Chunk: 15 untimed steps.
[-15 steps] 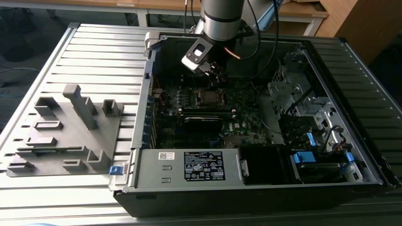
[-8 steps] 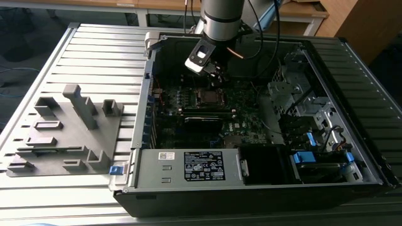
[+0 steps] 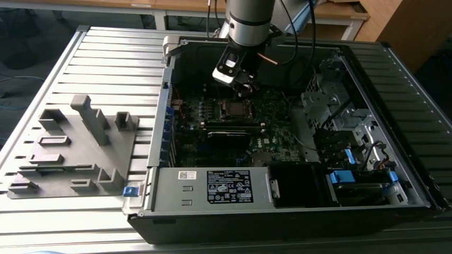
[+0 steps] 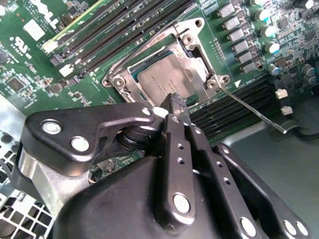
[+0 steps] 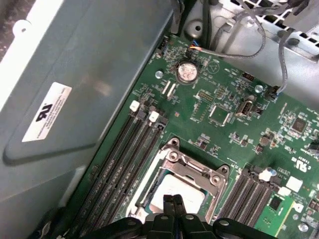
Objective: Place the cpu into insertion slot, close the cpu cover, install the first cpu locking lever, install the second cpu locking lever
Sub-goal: 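Close the cpu cover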
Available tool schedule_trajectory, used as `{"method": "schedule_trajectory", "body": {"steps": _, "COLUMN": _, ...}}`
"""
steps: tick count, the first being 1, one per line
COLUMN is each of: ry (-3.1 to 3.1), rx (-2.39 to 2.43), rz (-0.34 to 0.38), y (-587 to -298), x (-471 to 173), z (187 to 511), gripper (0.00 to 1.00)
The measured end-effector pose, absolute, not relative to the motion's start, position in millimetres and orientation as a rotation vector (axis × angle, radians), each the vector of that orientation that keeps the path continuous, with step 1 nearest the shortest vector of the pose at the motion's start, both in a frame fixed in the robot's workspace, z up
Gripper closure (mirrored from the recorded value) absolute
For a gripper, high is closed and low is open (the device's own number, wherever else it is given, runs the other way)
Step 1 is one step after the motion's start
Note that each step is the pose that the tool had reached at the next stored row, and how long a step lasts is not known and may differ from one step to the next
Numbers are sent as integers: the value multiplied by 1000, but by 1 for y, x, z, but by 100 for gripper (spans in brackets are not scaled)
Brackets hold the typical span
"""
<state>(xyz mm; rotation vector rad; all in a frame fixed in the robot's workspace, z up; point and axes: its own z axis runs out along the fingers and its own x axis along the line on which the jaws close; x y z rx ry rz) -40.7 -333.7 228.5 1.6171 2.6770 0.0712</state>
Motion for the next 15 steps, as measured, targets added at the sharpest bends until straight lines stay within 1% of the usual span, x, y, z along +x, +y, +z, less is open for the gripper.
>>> {"method": "schedule_trajectory", "body": {"steps": 15, "ry": 2729, "rx": 1531, "rz": 72, "y": -334, "x": -41, "z": 228, "gripper": 89}}
